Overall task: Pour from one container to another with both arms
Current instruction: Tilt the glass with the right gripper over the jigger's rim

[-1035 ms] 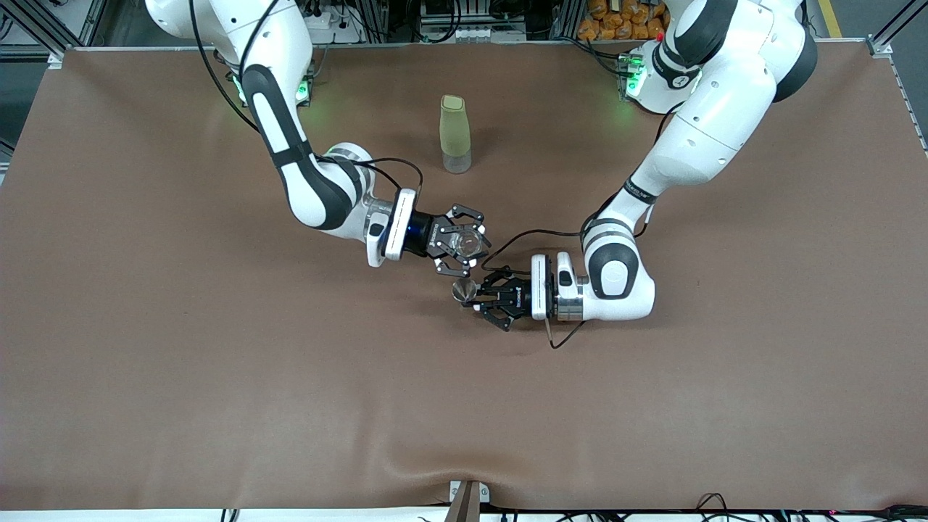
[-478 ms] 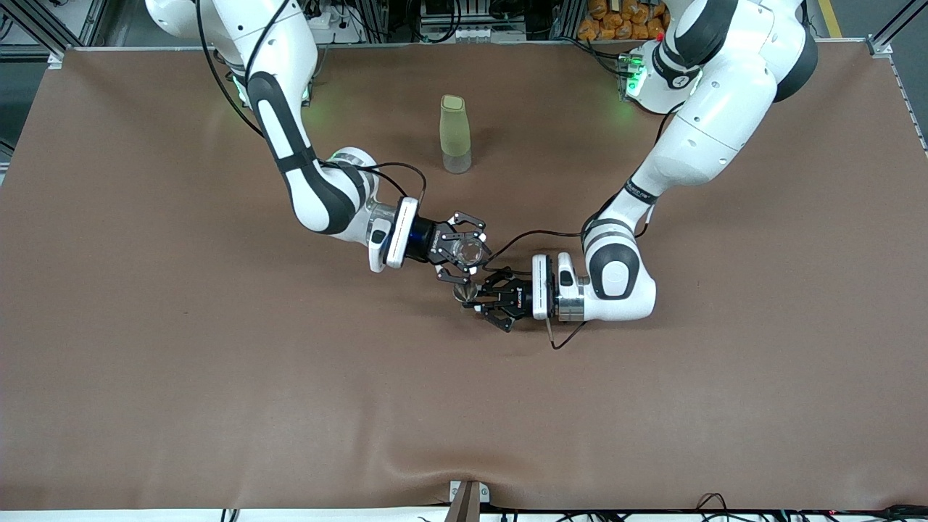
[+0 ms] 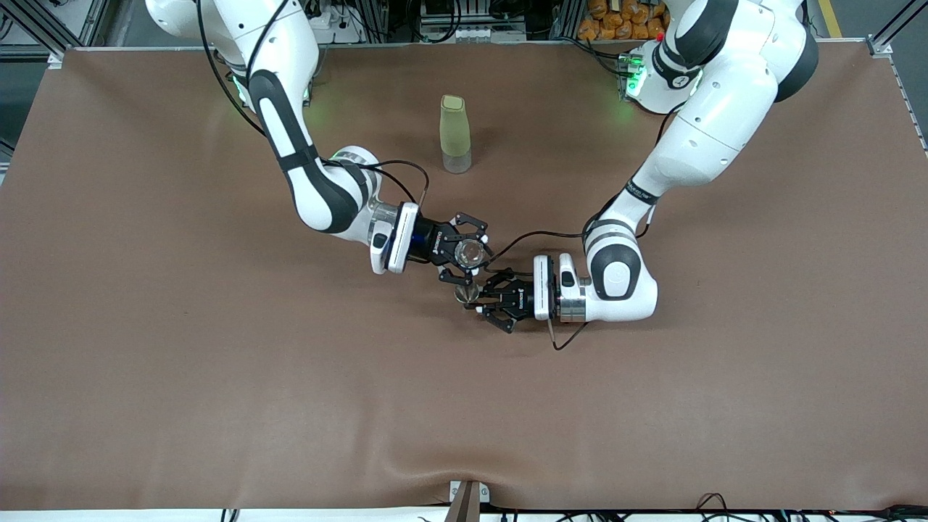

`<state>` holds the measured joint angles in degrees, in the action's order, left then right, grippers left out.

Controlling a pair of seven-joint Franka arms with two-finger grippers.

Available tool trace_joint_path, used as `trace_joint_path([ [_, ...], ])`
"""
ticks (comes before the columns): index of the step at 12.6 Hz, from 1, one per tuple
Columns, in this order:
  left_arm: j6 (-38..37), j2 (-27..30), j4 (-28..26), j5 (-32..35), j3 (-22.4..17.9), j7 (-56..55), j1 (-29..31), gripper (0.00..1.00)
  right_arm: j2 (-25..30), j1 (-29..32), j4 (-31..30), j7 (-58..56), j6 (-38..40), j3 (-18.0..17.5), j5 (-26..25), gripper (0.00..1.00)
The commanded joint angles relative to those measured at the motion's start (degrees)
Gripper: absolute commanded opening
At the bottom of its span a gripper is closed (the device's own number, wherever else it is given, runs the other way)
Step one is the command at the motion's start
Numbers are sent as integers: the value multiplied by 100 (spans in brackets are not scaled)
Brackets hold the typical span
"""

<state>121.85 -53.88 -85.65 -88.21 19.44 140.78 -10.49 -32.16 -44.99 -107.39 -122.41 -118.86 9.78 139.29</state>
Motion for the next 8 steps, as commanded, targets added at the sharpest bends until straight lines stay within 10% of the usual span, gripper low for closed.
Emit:
trace_joint_path([
  [1,76,115,-83,-196,-20,152,-23,0,-9,-10,113,409,-129,-55,151,0],
  [8,58,115,-101,-196,-20,160,3,0,-9,-27,219,937,-426,-266,502,0],
])
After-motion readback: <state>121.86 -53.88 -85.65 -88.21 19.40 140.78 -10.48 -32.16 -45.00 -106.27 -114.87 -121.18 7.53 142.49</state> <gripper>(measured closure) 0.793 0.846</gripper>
